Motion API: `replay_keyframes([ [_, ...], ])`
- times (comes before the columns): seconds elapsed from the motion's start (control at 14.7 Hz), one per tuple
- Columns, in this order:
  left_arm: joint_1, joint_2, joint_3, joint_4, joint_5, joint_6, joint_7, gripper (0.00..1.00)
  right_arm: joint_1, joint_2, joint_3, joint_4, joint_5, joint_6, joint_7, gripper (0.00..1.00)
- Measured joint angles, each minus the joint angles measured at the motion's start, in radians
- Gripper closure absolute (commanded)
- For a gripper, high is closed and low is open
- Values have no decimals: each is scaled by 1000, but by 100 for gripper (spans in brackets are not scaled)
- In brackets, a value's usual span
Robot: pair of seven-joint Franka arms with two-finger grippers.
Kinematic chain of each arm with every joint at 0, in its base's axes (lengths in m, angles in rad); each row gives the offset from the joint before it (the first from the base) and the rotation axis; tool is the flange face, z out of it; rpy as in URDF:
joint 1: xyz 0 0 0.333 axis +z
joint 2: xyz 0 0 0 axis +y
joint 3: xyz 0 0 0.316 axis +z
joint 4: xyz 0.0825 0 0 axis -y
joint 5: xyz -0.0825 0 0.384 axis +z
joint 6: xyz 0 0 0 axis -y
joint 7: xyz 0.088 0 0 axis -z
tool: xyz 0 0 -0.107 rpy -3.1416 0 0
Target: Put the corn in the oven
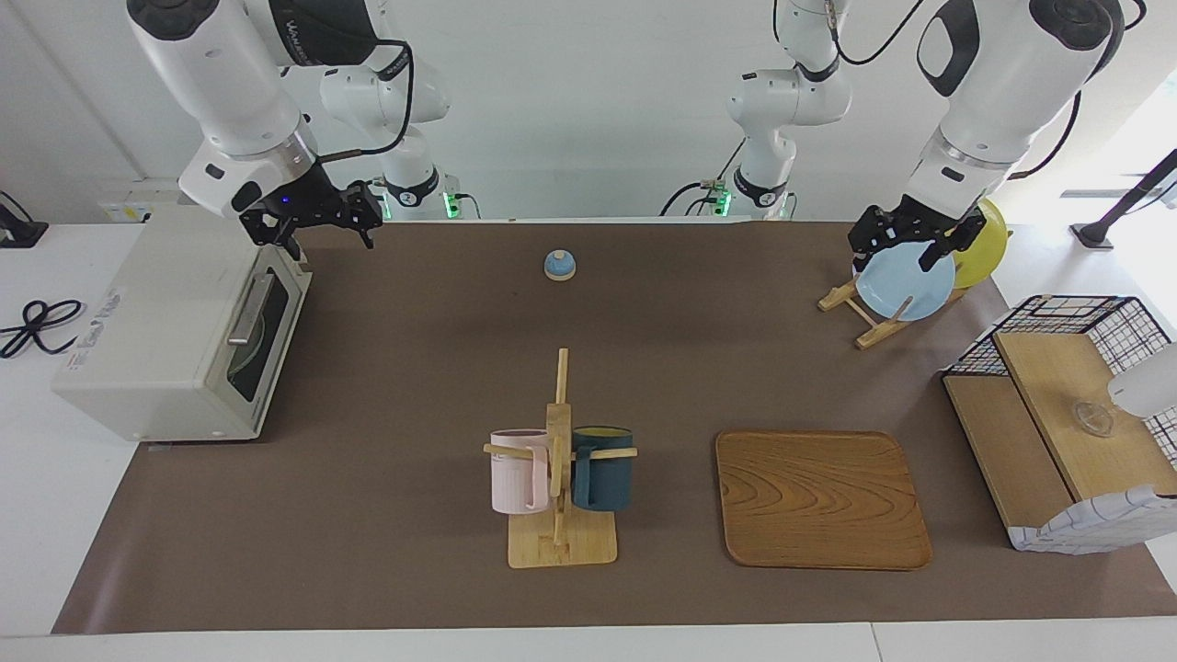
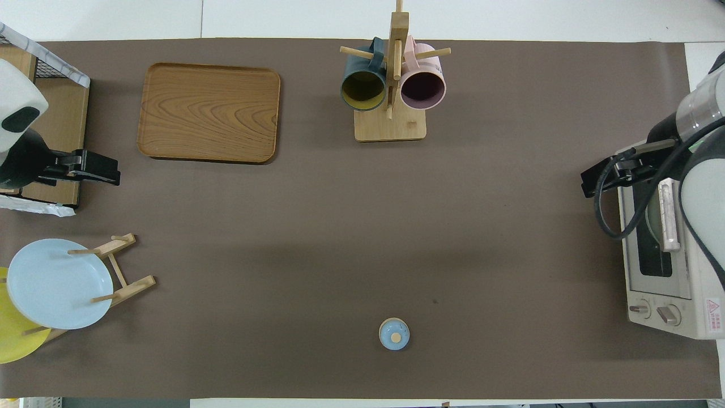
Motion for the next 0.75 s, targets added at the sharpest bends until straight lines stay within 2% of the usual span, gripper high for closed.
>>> replay_keyframes([
  [0.75, 0, 0, 0, 0, 0, 0, 0, 0, 8, -12, 0, -19, -24, 34, 0, 0],
])
